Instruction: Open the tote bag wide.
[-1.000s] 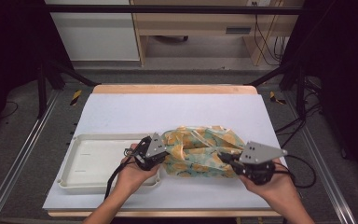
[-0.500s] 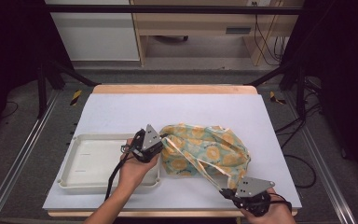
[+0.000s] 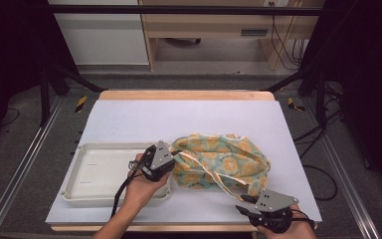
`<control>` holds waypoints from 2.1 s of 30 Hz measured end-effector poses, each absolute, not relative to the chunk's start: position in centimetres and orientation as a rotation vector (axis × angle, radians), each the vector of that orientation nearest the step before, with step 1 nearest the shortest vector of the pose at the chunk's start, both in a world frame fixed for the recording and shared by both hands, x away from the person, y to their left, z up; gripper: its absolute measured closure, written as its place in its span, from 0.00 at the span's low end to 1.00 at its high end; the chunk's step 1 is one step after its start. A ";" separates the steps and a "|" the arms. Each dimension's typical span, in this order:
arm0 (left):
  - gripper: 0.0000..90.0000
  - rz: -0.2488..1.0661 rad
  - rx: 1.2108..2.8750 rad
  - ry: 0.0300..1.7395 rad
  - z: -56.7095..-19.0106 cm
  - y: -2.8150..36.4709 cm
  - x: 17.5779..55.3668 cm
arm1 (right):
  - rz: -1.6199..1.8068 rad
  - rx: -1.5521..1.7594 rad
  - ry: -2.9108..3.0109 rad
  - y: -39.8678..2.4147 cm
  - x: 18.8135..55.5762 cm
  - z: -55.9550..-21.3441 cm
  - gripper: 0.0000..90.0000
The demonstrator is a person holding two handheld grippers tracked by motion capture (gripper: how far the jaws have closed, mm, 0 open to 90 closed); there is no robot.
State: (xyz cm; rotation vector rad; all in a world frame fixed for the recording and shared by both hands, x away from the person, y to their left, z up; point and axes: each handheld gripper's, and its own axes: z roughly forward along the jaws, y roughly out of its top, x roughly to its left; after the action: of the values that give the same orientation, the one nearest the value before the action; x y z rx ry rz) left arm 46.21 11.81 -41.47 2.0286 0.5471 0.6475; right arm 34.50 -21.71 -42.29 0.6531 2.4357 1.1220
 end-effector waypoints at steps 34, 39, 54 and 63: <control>0.97 0.601 1.998 0.470 -40.6 12.6 44.4 | 0.999 0.791 2.505 -25.0 43.4 -40.0 0.99; 0.97 0.616 2.044 0.421 -41.2 12.2 43.4 | 1.055 0.752 2.401 -26.3 40.1 -39.2 1.00; 0.67 0.483 2.063 0.424 -39.9 13.9 40.8 | 1.031 0.707 2.365 -25.4 37.3 -40.6 1.00; 0.62 0.489 2.076 0.378 -36.4 14.7 40.1 | 0.991 0.693 2.372 -25.0 37.7 -41.2 1.00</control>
State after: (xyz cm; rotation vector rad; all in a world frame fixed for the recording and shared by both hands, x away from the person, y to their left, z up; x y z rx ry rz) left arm 40.10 14.73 -36.36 2.0755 0.3781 0.4890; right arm 37.72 -25.05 -41.23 0.6928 2.3723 0.9908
